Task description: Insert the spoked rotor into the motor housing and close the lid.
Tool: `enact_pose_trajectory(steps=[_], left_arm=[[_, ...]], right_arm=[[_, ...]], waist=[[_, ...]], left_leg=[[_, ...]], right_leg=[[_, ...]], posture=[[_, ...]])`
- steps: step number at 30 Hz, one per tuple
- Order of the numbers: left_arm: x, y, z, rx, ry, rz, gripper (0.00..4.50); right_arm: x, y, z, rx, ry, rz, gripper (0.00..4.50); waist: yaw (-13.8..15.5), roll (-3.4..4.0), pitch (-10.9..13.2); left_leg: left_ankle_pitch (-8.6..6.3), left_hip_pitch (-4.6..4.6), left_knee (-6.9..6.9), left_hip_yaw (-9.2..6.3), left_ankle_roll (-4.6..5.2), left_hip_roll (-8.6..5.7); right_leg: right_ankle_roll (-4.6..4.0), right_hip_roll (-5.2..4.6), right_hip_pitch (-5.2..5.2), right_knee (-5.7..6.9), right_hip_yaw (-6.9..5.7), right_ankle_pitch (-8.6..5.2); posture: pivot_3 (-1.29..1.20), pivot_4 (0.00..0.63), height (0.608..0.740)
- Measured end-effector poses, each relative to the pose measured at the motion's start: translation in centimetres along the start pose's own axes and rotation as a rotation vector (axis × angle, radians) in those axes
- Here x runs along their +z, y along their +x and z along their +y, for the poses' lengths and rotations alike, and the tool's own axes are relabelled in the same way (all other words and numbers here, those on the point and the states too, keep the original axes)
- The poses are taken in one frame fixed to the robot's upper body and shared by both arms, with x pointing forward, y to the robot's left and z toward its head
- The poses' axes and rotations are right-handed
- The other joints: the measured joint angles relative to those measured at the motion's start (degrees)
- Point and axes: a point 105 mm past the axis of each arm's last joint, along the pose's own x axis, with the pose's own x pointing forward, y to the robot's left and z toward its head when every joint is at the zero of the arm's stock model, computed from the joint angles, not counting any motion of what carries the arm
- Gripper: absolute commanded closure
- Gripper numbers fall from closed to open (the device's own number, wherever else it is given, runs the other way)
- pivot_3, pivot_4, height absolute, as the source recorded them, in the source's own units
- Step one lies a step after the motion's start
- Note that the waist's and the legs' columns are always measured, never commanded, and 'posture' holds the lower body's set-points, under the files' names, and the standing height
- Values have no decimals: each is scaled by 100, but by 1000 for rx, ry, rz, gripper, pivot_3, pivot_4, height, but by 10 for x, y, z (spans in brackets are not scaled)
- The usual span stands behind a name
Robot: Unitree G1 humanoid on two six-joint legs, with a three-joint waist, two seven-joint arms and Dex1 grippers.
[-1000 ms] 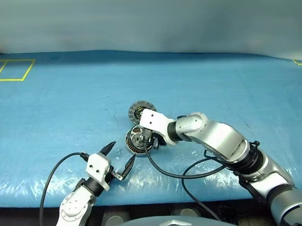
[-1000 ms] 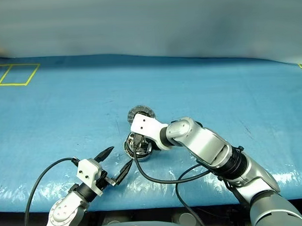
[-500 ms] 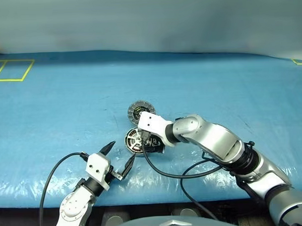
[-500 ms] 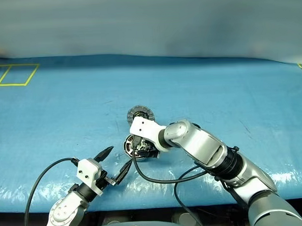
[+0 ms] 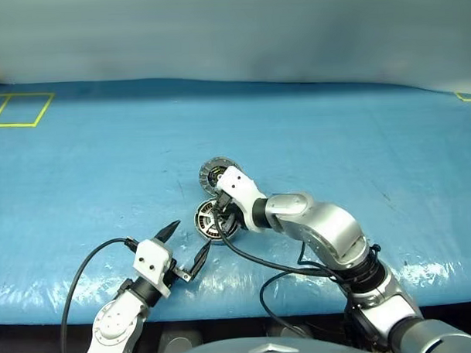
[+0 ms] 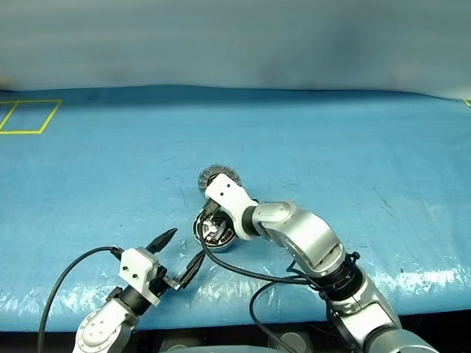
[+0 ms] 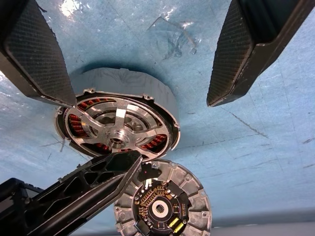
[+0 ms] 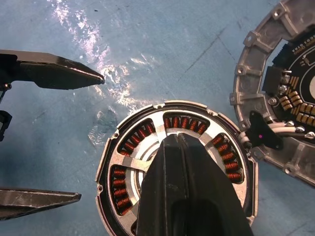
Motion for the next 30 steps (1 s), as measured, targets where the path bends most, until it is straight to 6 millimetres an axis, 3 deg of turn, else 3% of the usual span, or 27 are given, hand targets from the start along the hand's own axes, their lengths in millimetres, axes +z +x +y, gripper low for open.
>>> enact_pose_trajectory(steps=[13,19,24,30], left_arm=[[-1,-2,-1,-7,2,11,0],[0,-3,1,-1,8,8,0],[1,-2,1,-2,11,4,0],[4,1,1,-12,20,-9,0]], right_arm=[[-14,9,-5,-4,65,-74,4458],[-11,-17,-4,89,-2,-73,4458],[-8,-44,-41,-24,-200,69,4458],[-2,-34,-101,-302,-269,194,4458]], waist=[[-22,-9,-12],[5,-5,-8],[-5,-5,-6],[-10,-7,-5]], left_leg=[[-2,54,0,4,-2,1],[-1,15,-3,3,-1,0],[-1,19,-2,4,-1,1],[-1,15,-2,8,-1,1]], right_leg=[[-5,-2,20,-2,4,-5],[-2,-1,14,-3,2,-1],[-3,0,13,-2,2,-2],[-3,-1,10,-4,4,0]], posture=[[0,150,740],[0,150,740],[0,150,740],[0,150,740]])
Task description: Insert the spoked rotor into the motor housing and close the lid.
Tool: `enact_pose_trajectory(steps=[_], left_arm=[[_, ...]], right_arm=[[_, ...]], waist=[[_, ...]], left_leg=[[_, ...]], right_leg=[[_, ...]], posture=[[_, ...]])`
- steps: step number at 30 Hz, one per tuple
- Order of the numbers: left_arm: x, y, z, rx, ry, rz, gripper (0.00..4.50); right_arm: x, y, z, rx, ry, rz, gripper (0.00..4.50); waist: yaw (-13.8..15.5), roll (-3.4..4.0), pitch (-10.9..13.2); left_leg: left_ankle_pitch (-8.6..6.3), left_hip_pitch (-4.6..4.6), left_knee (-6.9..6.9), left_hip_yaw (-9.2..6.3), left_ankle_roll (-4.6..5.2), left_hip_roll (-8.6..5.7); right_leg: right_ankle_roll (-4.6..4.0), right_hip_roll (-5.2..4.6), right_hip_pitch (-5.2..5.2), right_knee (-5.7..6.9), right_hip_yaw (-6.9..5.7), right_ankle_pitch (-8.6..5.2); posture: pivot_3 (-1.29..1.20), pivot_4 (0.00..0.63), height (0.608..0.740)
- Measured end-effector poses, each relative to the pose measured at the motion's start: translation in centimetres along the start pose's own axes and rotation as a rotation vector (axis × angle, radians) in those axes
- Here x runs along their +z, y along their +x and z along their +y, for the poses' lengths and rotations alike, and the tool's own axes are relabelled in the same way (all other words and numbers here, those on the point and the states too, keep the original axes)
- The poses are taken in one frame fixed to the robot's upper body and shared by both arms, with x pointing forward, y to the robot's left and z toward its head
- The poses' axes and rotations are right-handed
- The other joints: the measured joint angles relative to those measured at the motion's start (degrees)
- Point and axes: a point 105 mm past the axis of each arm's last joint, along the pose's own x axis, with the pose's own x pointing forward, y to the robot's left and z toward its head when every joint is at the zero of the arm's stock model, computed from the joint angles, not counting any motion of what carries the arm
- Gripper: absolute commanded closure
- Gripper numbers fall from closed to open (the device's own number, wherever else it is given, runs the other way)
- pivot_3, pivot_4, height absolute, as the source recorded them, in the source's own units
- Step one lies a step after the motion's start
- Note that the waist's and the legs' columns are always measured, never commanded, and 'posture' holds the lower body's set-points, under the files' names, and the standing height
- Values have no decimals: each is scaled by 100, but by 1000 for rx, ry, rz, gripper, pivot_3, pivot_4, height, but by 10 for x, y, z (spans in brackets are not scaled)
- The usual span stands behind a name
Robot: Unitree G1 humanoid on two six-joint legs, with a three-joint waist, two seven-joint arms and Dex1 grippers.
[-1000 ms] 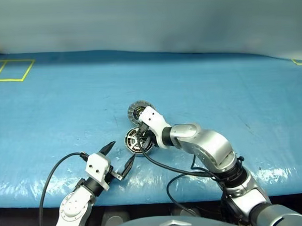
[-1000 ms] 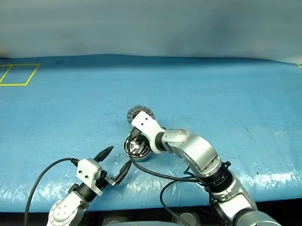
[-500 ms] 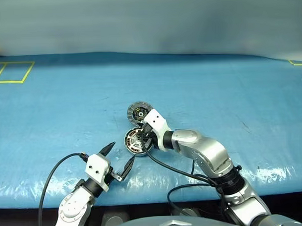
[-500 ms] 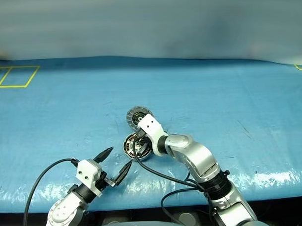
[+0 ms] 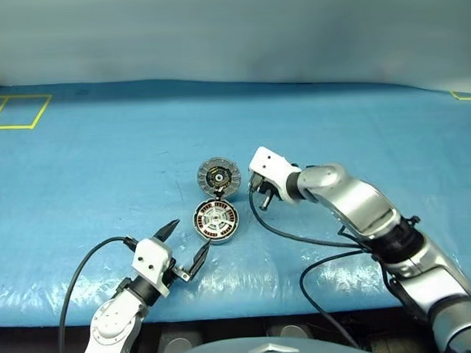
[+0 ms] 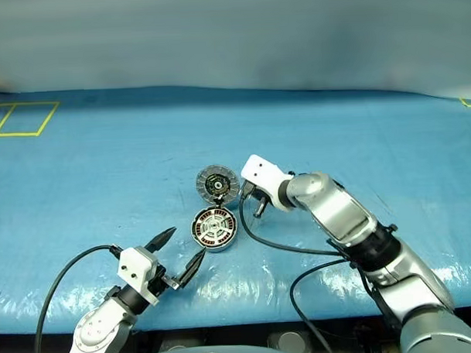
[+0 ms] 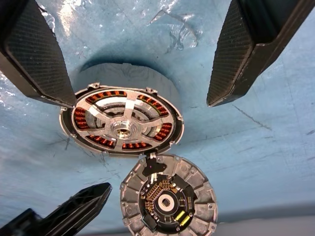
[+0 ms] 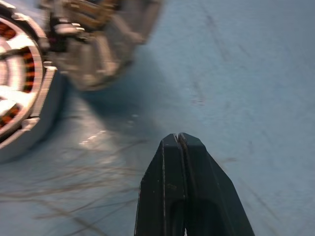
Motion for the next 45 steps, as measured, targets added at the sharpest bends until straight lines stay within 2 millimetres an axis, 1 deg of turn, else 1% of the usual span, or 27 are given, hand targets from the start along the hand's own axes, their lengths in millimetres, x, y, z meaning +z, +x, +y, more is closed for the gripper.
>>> enact_pose_trajectory(steps=[2,3,4,5,6,8,10,11,13,18,22,25,28,32,37,41,45], left_arm=[[0,1,0,-3,5,-1,0],[1,1,-1,-9,5,-1,0],[0,1,-2,-12,3,-1,0],[0,1,-2,-17,2,1,0],[0,1,-3,-21,3,2,0],[-1,-1,-4,-24,-1,8,0],[-3,-2,-4,-22,-7,16,0],[-4,-3,-5,-22,-10,19,0],[-5,-4,-5,-20,-13,23,0],[-6,-5,-5,-15,-17,24,0],[-6,-5,-5,-5,-24,23,0],[-6,-5,-6,-5,-25,23,0],[-5,-4,-6,-10,-25,21,0],[-6,-5,-7,-27,-38,24,0],[-9,-6,-9,-53,-44,46,0],[-5,-5,-9,-58,-38,35,0],[-3,-5,-9,-63,-32,26,0]], right_arm=[[3,16,-10,-52,20,-5,4458],[4,24,-11,-63,31,-14,4458],[6,31,-10,-56,53,-28,4458],[12,38,-8,-35,97,-63,4458],[18,42,-6,-14,128,-97,4458],[35,44,-3,57,223,-195,4458],[52,40,-3,141,311,-289,4458],[59,38,-3,172,332,-321,4458],[64,33,-2,243,377,-363,4458],[63,26,18,440,450,-360,4458],[58,19,41,568,471,-340,4458],[53,12,60,640,461,-330,4458],[45,9,79,697,468,-306,4458],[40,6,92,721,477,-294,4458],[33,9,105,721,507,-281,4458],[33,10,107,668,488,-299,4458],[34,6,109,553,386,-371,4458]], waist=[[-23,0,0],[-25,2,1],[-26,2,1],[-29,2,2],[-31,7,6],[-36,10,8],[-35,13,10],[-34,14,10],[-29,14,10],[-52,17,11],[-61,17,11],[-56,18,12],[-55,18,11],[-55,18,11],[-56,17,10],[-52,17,9],[-33,15,8]], left_leg=[[0,0,-7,0,0,1],[0,-2,-11,-1,0,0],[0,-2,-12,-1,0,1],[0,-5,-14,-2,0,0],[0,-8,-13,-2,1,0],[-1,-13,-13,-3,2,0],[-2,-13,-13,-4,3,0],[-2,-13,-12,-4,3,0],[-2,-13,-10,-7,3,0],[-2,-12,-9,-7,3,0],[-2,-13,-10,-6,3,1],[-2,-14,-9,-7,3,0],[-1,-14,-4,-7,2,0],[-1,-13,3,-6,2,0],[-1,-12,4,-6,2,0],[-1,-5,4,-6,2,0],[-1,-1,5,-5,2,0]], right_leg=[[3,1,-2,-1,0,2],[20,1,-4,0,-1,13],[25,1,-5,1,-2,17],[21,1,-6,1,-2,22],[12,1,-8,1,-2,29],[6,1,-9,0,-2,34],[7,1,-9,0,-3,34],[7,1,-9,0,-3,34],[7,2,-8,1,-4,33],[9,4,-9,5,-4,32],[9,4,-11,7,-4,31],[19,4,-12,7,-4,24],[31,4,-12,8,-3,18],[17,3,-10,8,-3,10],[16,3,-8,9,-2,10],[14,3,-2,9,-2,8],[8,3,0,9,-2,4]], posture=[[0,150,740],[0,150,740],[0,150,740],[0,150,740],[0,150,740],[0,150,740],[0,150,740],[0,150,740],[0,150,740],[0,150,740],[0,150,740],[0,150,740],[0,150,740],[0,150,740],[0,150,740],[0,150,740],[0,150,740]])
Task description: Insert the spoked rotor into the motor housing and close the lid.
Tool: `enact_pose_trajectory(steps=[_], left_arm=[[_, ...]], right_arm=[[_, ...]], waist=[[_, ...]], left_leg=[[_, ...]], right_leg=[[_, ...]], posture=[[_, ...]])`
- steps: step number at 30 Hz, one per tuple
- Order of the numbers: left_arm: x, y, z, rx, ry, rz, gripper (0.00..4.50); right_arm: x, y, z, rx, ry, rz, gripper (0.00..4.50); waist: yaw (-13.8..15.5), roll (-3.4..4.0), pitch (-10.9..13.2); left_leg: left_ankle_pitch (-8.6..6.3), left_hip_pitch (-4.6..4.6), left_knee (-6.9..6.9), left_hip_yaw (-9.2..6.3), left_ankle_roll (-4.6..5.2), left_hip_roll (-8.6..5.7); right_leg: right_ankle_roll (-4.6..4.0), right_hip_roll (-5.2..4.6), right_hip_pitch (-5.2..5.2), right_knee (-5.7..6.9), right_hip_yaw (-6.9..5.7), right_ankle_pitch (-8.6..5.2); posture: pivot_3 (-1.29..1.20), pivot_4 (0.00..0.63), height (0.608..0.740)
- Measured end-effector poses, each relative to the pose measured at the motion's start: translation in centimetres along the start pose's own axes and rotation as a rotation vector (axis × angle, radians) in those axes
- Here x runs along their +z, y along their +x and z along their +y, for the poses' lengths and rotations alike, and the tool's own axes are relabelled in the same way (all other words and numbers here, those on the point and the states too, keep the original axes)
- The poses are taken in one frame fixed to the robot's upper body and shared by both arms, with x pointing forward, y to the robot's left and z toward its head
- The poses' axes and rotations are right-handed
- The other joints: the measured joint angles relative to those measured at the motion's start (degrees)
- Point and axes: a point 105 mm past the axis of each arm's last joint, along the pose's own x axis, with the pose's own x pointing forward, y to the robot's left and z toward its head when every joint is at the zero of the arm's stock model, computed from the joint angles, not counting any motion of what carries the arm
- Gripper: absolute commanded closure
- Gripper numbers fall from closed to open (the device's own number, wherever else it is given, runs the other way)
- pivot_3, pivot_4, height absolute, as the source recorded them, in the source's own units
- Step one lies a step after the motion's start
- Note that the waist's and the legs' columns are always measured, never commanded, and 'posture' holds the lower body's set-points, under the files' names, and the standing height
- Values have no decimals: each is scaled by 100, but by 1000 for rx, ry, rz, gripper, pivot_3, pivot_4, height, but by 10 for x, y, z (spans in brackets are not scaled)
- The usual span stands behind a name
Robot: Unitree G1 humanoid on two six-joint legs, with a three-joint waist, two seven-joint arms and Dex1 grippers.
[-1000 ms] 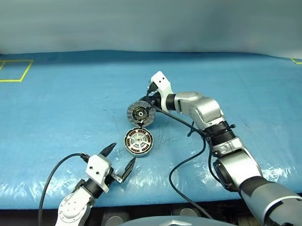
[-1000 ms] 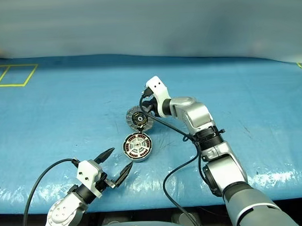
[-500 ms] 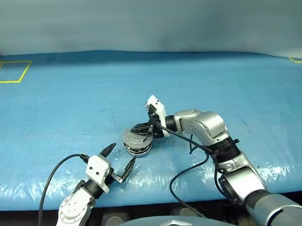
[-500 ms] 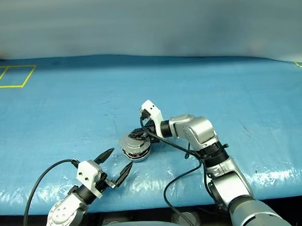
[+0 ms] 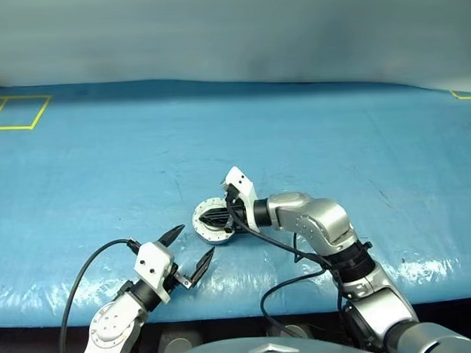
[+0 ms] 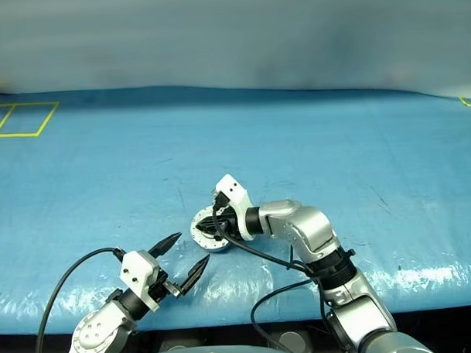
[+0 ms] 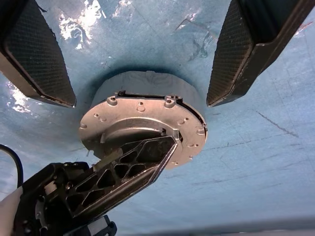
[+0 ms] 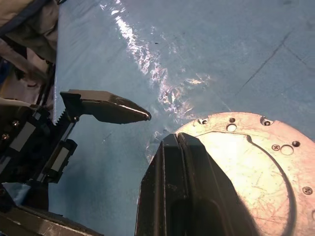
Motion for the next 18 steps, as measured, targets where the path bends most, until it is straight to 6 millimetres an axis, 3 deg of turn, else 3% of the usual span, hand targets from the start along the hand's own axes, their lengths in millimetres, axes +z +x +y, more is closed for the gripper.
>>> enact_pose_trajectory(steps=[2,5,9,16,18], left_arm=[[0,0,0,0,0,0,0],[1,0,0,1,3,-2,0],[1,1,0,0,3,-4,0],[2,2,0,-13,9,-10,0],[3,3,0,-19,13,-11,0]], right_arm=[[2,-2,1,-40,-51,-31,4458],[15,-9,2,-137,-232,-77,3858],[17,-8,11,-214,-360,-110,2523],[-3,-6,11,-275,-276,-102,174],[-5,-6,10,-291,-273,-101,21]], waist=[[-2,0,0],[-1,0,0],[4,-1,0],[22,-3,0],[26,-3,0]], left_leg=[[0,-3,0,1,0,0],[0,-3,-2,1,0,0],[0,-3,-6,1,-1,1],[1,0,3,2,-1,1],[1,1,2,2,-1,1]], right_leg=[[0,0,-2,0,2,0],[0,0,-5,0,1,0],[-4,0,-6,-1,0,-3],[-6,-1,0,0,1,-2],[-6,-1,1,0,2,-3]], posture=[[0,150,740],[0,150,740],[0,150,740],[0,150,740],[0,150,740]])
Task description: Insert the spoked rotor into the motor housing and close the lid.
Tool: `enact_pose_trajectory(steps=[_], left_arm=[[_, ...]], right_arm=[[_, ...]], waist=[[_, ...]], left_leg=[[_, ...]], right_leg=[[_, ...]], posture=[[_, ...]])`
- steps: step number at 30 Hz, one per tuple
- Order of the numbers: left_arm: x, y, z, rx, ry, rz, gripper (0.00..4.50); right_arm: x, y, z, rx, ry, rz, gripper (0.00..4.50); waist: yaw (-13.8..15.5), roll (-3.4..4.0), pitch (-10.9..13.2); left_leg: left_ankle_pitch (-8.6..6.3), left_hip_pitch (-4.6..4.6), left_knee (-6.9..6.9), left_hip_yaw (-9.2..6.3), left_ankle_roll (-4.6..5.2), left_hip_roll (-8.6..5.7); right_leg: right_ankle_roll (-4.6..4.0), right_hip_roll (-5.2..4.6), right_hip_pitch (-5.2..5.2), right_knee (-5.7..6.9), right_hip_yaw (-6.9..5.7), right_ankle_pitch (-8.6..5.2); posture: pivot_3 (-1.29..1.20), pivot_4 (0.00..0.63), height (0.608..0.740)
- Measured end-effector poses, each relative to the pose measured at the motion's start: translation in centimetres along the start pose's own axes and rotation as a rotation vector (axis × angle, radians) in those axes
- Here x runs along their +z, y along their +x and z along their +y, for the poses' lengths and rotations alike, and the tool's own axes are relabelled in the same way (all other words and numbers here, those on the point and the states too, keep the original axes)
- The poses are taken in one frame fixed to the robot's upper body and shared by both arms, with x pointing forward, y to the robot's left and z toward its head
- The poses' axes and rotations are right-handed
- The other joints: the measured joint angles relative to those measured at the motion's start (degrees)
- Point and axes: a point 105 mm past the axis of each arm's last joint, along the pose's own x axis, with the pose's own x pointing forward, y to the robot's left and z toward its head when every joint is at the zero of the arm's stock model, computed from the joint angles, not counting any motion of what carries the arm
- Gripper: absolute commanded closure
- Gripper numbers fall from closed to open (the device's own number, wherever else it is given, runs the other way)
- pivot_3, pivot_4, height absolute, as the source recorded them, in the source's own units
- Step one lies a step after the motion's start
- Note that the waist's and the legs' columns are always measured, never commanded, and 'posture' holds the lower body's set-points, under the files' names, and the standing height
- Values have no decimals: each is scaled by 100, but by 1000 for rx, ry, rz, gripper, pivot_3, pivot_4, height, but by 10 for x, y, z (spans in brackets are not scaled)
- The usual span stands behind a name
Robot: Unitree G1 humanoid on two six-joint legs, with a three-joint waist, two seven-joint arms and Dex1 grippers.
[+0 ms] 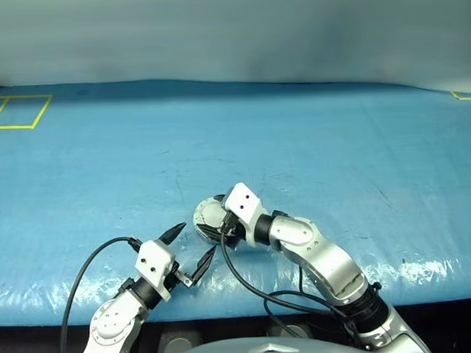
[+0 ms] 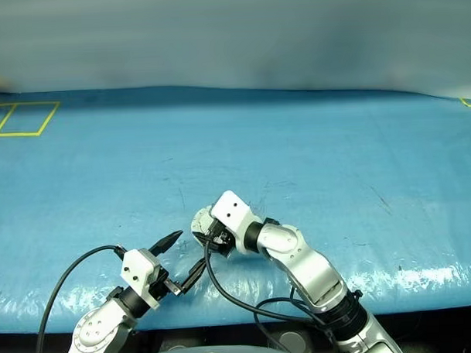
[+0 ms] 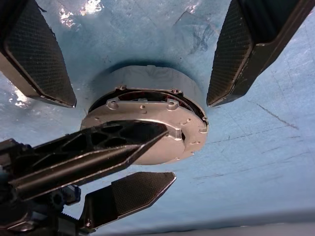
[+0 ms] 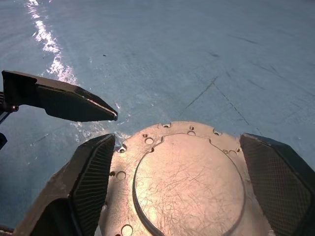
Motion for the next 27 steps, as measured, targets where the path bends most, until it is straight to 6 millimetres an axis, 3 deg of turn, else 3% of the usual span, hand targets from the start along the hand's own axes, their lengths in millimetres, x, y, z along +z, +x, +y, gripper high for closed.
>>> enact_pose_trajectory(steps=[13,18,27], left_arm=[[-1,1,2,-6,3,12,0],[-3,-1,1,-1,-3,22,0],[-5,-4,3,20,-6,32,0]], right_arm=[[-14,2,-5,-36,17,34,21],[-15,3,-2,-26,24,21,1461],[-17,6,-2,-45,-3,6,1460]], waist=[[7,-1,0],[5,-1,-1],[-13,-9,-5]], left_leg=[[0,5,-2,0,0,0],[0,16,-3,0,0,0],[0,38,-1,2,0,2]], right_leg=[[0,0,6,0,0,0],[-2,0,11,0,0,-2],[-4,0,6,0,1,-3]], posture=[[0,150,740],[0,150,740],[0,150,740]])
